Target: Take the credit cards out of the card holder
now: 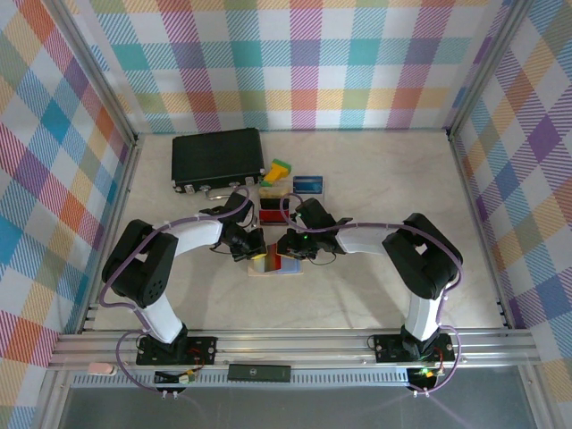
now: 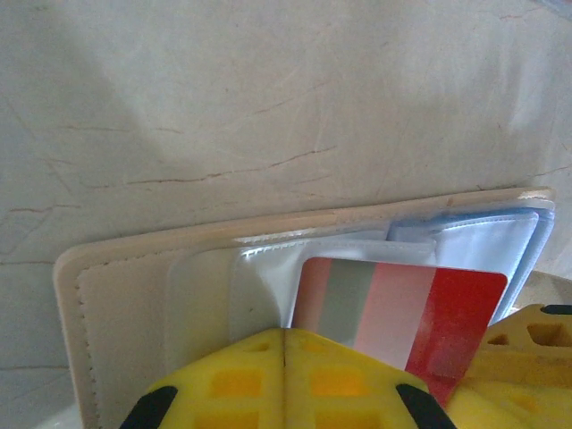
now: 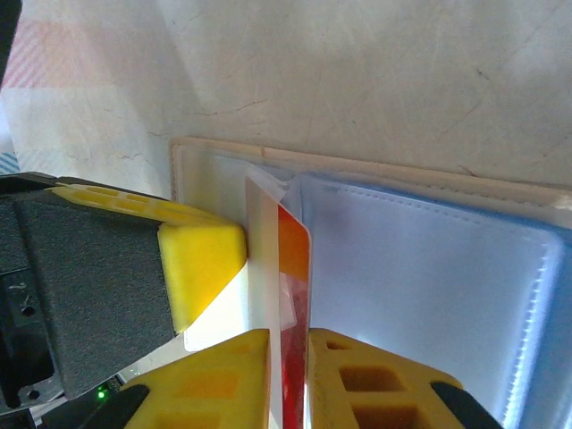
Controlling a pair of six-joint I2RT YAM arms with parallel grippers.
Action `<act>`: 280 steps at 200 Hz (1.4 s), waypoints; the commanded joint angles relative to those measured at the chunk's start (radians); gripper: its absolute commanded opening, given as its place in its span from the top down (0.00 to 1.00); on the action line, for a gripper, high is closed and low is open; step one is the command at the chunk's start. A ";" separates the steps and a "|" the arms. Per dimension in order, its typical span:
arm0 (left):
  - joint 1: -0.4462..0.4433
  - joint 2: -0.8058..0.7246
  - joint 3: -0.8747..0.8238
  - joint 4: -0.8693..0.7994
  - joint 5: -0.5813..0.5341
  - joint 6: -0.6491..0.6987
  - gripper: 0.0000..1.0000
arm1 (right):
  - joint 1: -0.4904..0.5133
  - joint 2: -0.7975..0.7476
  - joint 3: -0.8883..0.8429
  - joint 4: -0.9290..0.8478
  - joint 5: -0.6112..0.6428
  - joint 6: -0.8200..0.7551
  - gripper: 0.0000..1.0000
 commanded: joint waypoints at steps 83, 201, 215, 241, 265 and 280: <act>-0.005 -0.034 0.028 -0.089 -0.087 -0.003 0.91 | 0.001 -0.163 -0.005 -0.143 0.210 -0.246 1.00; 0.082 -0.381 -0.014 0.053 -0.052 -0.092 0.36 | -0.029 -0.382 -0.001 -0.130 0.097 -0.671 1.00; 0.099 -0.422 -0.009 -0.004 -0.115 -0.072 0.30 | -0.030 -0.360 0.045 -0.182 0.104 -0.732 1.00; 0.149 -0.477 0.004 -0.131 -0.229 -0.040 0.18 | -0.030 -0.306 0.169 -0.329 0.156 -0.896 1.00; 0.207 -0.498 0.016 -0.208 -0.277 -0.014 0.10 | -0.030 -0.236 0.297 -0.444 0.156 -1.050 1.00; 0.240 -0.513 0.018 -0.235 -0.286 -0.001 0.06 | -0.030 -0.185 0.380 -0.508 0.177 -1.129 1.00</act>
